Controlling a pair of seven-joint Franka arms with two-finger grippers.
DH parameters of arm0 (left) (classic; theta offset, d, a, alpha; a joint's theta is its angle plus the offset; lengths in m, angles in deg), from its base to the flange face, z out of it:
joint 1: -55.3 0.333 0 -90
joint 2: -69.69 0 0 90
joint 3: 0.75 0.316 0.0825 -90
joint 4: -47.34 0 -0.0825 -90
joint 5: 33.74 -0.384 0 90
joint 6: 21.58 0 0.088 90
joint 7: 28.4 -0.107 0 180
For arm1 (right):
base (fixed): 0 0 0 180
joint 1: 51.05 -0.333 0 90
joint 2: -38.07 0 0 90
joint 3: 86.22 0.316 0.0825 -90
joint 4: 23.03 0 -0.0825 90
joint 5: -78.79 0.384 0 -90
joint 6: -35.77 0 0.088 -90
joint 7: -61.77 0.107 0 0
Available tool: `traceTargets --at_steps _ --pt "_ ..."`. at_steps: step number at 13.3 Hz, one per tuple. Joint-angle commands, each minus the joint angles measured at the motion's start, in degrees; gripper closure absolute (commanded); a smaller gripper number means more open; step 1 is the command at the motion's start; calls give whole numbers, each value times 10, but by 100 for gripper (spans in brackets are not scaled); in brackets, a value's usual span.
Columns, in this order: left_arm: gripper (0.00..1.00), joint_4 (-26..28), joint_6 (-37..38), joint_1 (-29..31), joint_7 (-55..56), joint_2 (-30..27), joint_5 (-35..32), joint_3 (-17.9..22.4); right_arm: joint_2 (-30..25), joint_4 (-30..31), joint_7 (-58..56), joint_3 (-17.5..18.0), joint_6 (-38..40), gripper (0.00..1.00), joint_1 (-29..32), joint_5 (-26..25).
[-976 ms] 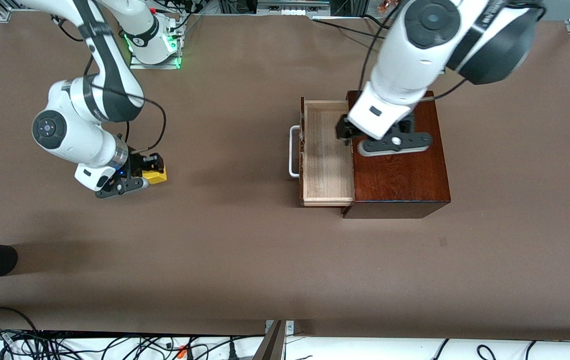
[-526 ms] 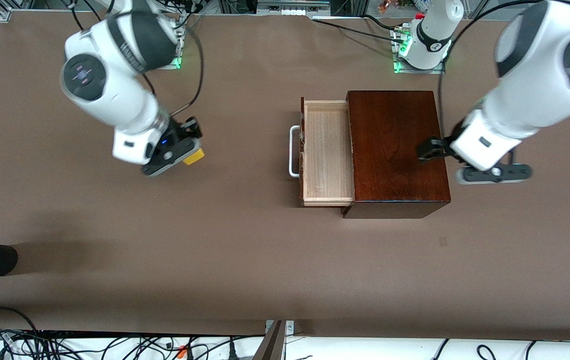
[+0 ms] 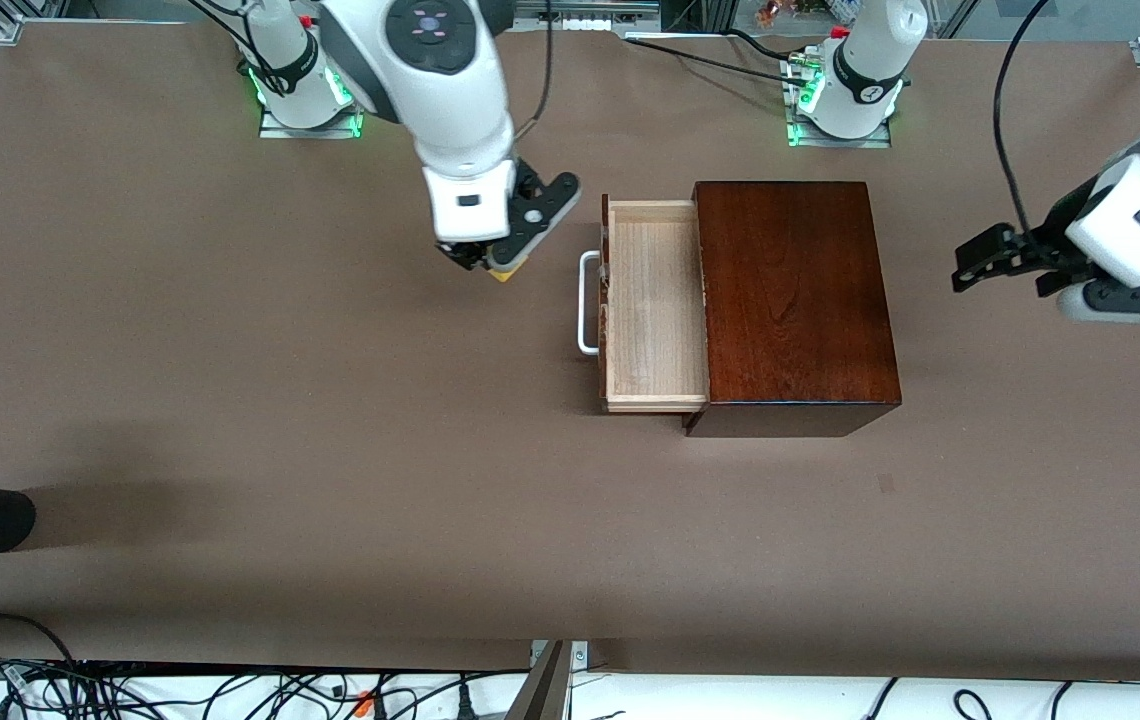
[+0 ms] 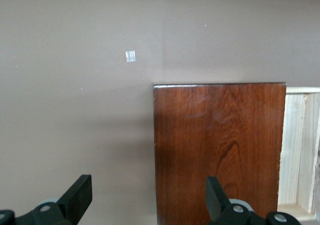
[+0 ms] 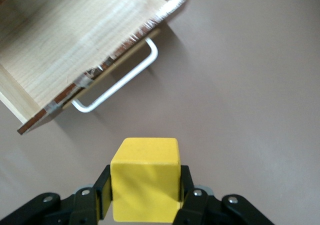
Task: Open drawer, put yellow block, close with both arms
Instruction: 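Carry the yellow cube into the open drawer with the right gripper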
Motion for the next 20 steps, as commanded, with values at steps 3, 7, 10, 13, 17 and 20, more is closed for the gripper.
traceTargets --at_steps 3,7,10,13,17,20 --pt "0 12 39 -7 -14 -35 7 0 154 -188 -11 -5 13 68 -95 -79" --pt "0 12 45 -7 -16 -36 -1 0 192 -220 -12 -5 -17 68 -141 -85" --pt "0 12 49 -8 -25 -36 -29 -3 204 -220 -47 -6 -35 68 -153 -91" --pt "0 12 53 -8 -49 -36 -30 -3 223 -218 -66 -6 -41 68 -160 -110" --pt "0 10 64 -8 -48 -35 -29 -3 234 -210 -110 -6 -40 68 -164 -119" --pt "0 -5 64 -8 -49 -33 -29 0 245 -210 -116 -6 -45 68 -164 -120"
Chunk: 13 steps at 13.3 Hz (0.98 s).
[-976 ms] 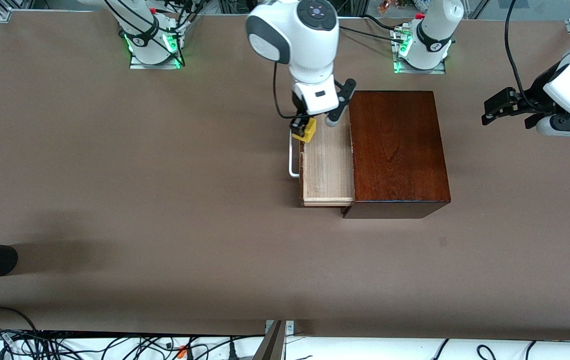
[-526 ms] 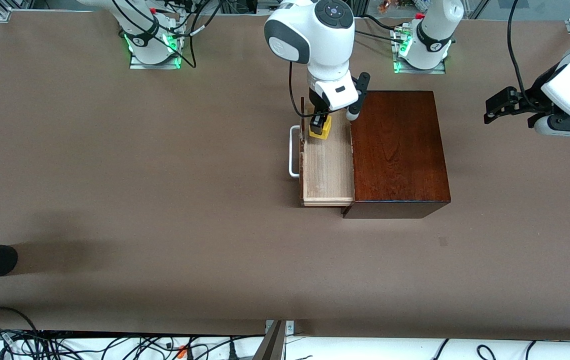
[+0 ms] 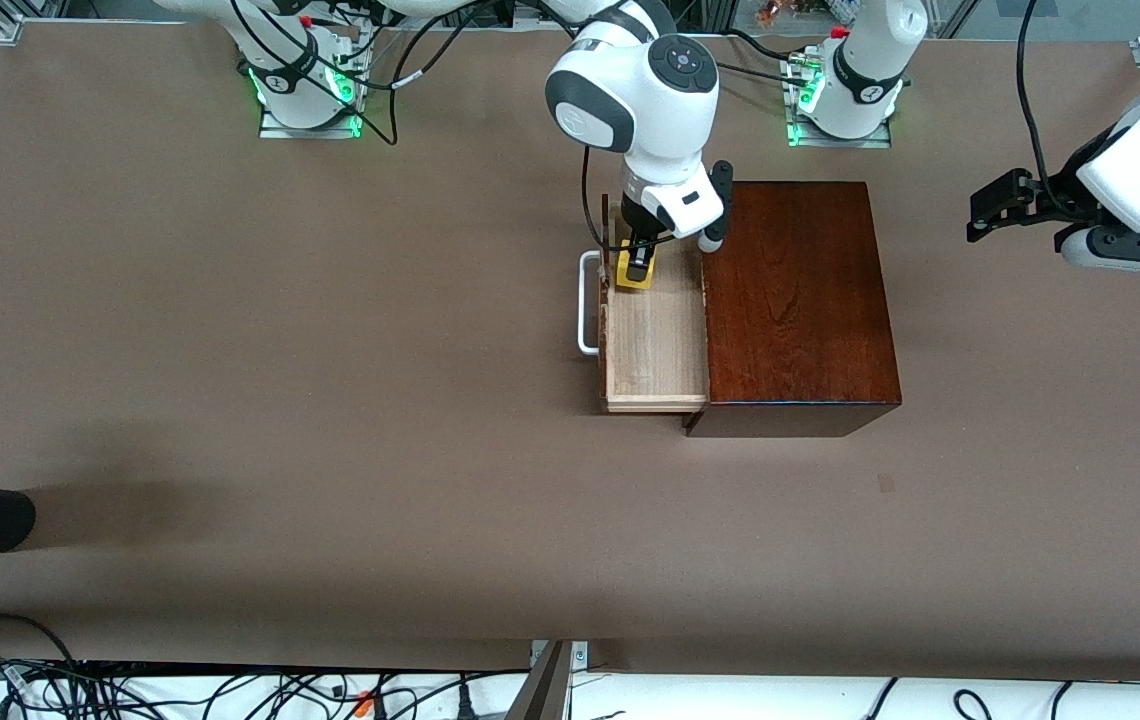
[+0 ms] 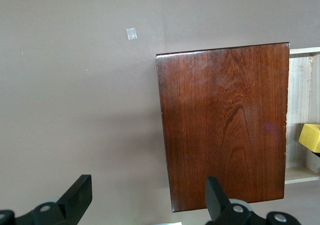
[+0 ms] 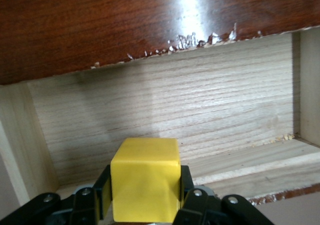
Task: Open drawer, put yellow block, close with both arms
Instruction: 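Carry the yellow cube into the open drawer with the right gripper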
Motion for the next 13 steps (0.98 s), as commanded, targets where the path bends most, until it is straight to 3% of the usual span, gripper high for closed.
traceTargets --at_steps 1,10,12,13 --pt "0 -8 7 -3 -13 -8 -12 4 10 -14 -14 -5 -2 68 -6 -17" --pt "0 -9 5 -6 -13 -5 -12 3 36 -14 -51 -8 -17 67 -1 -29" --pt "0 -9 5 -6 -12 -5 -12 3 35 -15 -43 -8 -13 0 0 -28" --pt "0 -9 5 -6 -12 -5 -12 3 32 -16 -43 -8 -9 0 0 -27"
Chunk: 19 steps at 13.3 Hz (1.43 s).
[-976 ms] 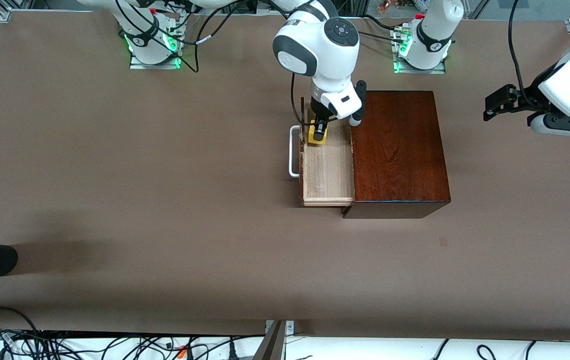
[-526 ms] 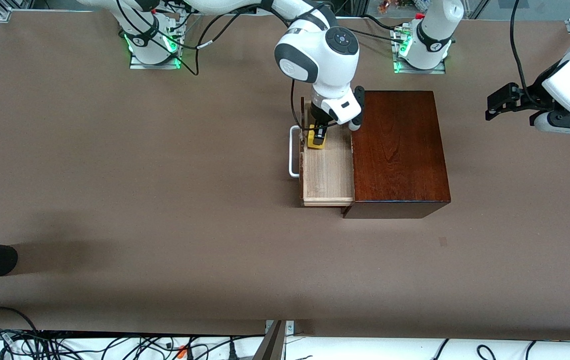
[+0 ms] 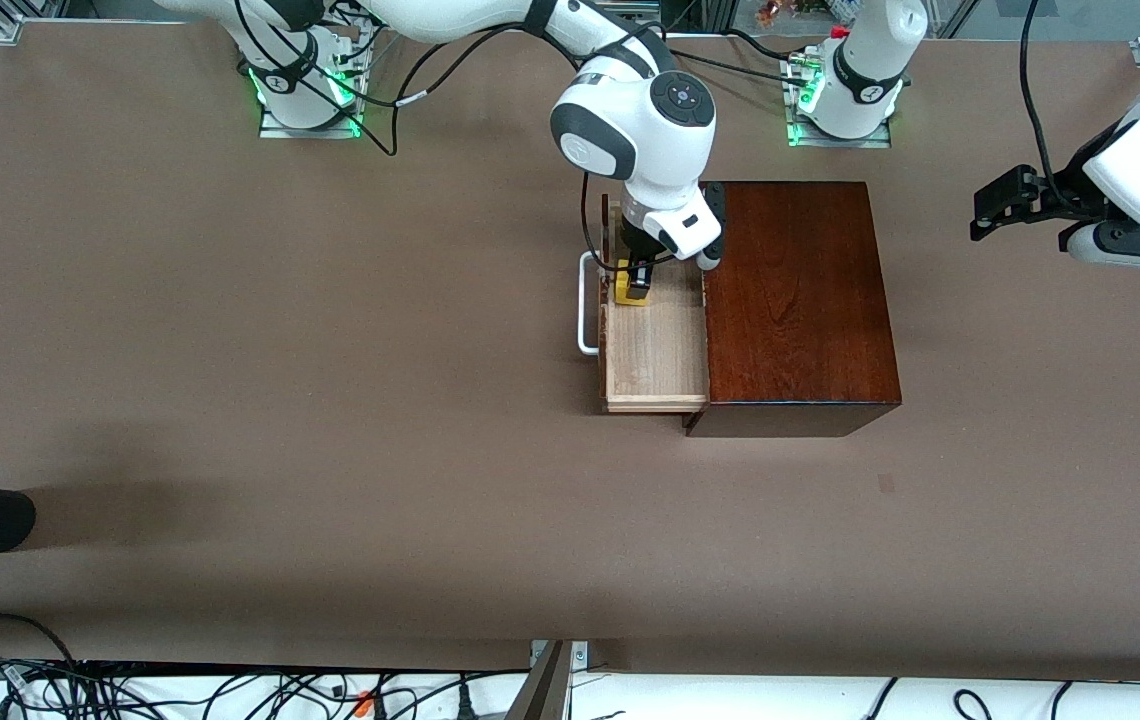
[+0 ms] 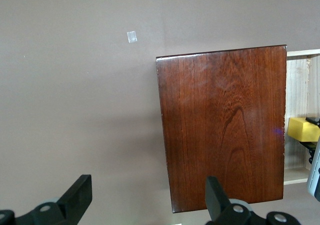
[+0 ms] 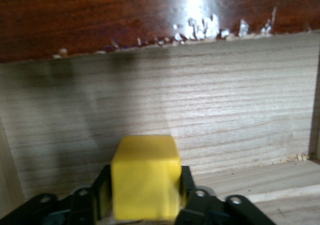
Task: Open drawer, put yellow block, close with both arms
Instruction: 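Open the right gripper to release the cube and raise it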
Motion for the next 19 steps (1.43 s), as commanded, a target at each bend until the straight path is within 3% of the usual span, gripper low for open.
traceTargets --at_steps 1,4,6,9,13,17,19 --pt "0 -6 5 -5 -10 -4 -12 3 -1 -16 -6 0 22 0 0 -7" --pt "0 -11 5 -5 -10 -3 -12 3 -8 -20 -6 -1 48 0 0 -5" --pt "0 -11 5 -11 -10 -2 -13 2 -42 -27 -6 -2 69 0 11 18" --pt "0 -11 5 -12 -11 -1 -12 0 -115 -27 0 -5 123 0 51 38" --pt "0 -11 3 -19 -13 3 -6 -5 -218 -26 -5 -6 234 0 156 43" --pt "0 -14 2 -34 -14 16 -7 -78 -264 -23 -6 -7 265 0 277 77" --pt "0 -36 2 -38 -15 30 -6 -124 -289 -21 0 -48 319 0 304 114"
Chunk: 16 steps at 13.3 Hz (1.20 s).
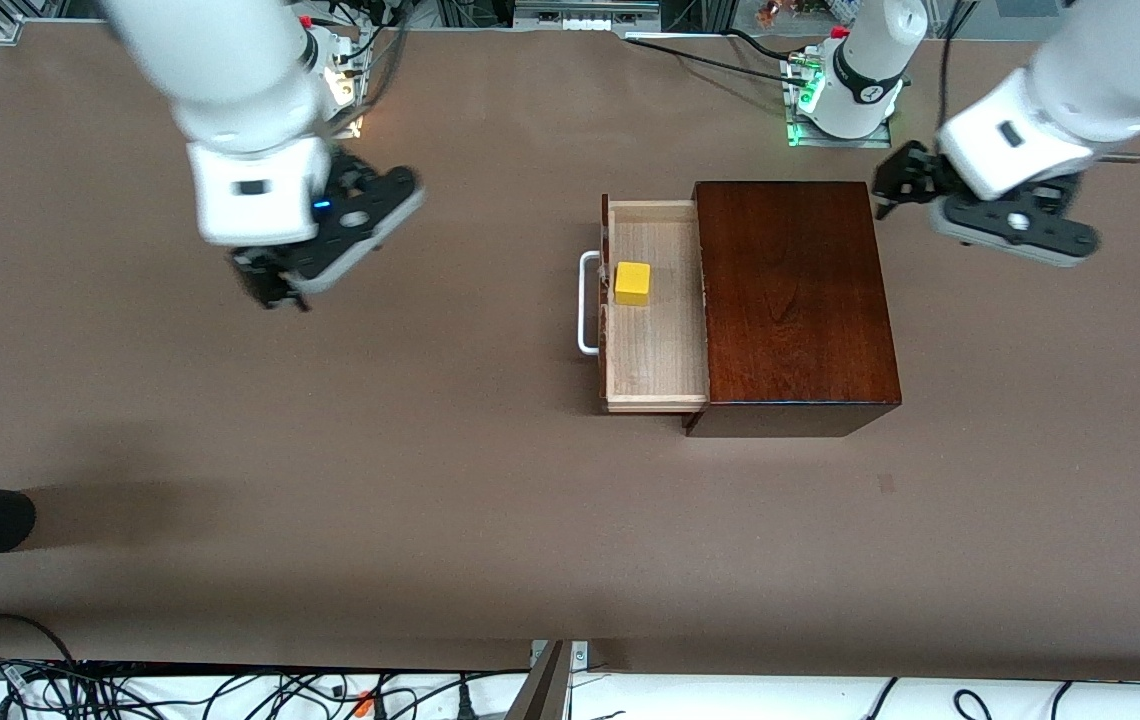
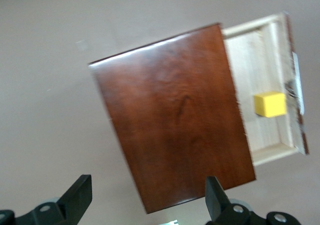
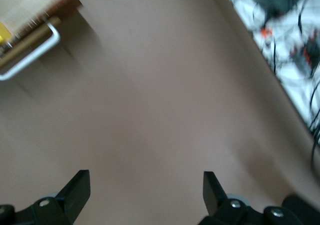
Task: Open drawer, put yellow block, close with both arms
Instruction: 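Open the right gripper to release the cube and raise it, then lower the left gripper to the drawer front while the right gripper retracts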
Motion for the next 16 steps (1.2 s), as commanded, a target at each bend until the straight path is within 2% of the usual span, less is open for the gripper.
traceTargets --at_steps 1,2,4,5,7,9,11,14,16 --pt "0 -33 3 -8 -10 34 -9 -53 -47 33 6 -59 27 0 19 46" --pt "0 -39 2 -16 -9 48 -12 -82 -70 60 7 -86 23 0 19 61" --pt "0 -41 -36 -34 -12 66 -16 -109 -151 174 19 -132 -27 0 21 90" --pt "0 -47 -53 -44 -30 84 -16 -115 -194 234 33 -146 -54 0 30 100" --pt "0 -47 -93 -91 -74 111 -23 -119 -259 333 59 -147 -101 0 60 103" --pt "0 -54 -115 -126 -134 137 -29 -120 -275 364 61 -152 -106 0 96 117" --pt "0 -88 -124 -165 -206 188 -31 -119 -268 364 87 -188 -101 0 96 128" --pt "0 -147 -129 -213 -288 260 -56 -119 -262 371 141 -189 -101 0 97 128" --pt "0 -156 -160 -237 -388 297 -86 -118 -254 369 146 -193 -101 0 99 128"
